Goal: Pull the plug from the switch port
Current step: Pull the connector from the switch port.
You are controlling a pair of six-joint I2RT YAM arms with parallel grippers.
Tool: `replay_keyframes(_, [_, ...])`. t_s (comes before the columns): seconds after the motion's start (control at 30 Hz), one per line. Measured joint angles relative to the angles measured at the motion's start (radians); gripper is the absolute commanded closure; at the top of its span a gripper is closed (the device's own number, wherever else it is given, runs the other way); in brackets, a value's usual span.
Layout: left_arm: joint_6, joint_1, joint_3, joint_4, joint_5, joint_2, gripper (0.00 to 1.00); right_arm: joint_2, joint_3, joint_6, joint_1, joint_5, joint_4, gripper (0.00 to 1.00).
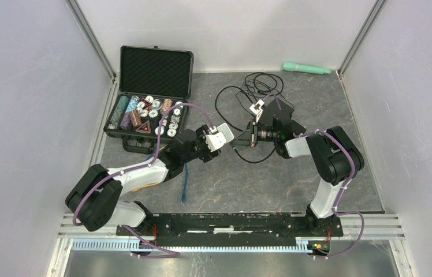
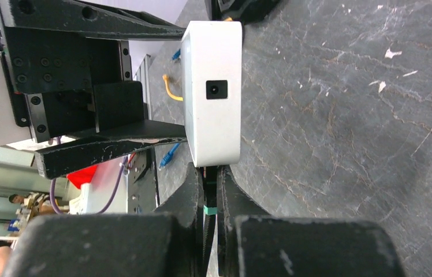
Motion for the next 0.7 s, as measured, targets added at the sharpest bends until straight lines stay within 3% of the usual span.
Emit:
replay_keyframes(0.23, [-0.063, 0.005, 0.038, -0.035, -0.023, 0.0, 0.98, 0.002, -0.034, 0.101, 0.005, 0.042, 0.182, 1.0])
replay_keyframes(0.37, [-0.085, 0.009, 0.047, -0.049, -0.022, 0.002, 0.98, 0.005, -0.028, 0.098, 0.003, 0.037, 0.188, 1.0])
replay_keyframes(0.5, [-0.076, 0.009, 0.043, -0.046, -0.01, 0.002, 0.98, 0.006, 0.011, 0.026, -0.007, -0.006, 0.076, 1.0])
replay_keyframes(0.7, [-0.026, 0.023, 0.019, -0.024, 0.013, 0.002, 0.98, 0.009, 0.142, -0.249, -0.011, -0.069, -0.285, 1.0])
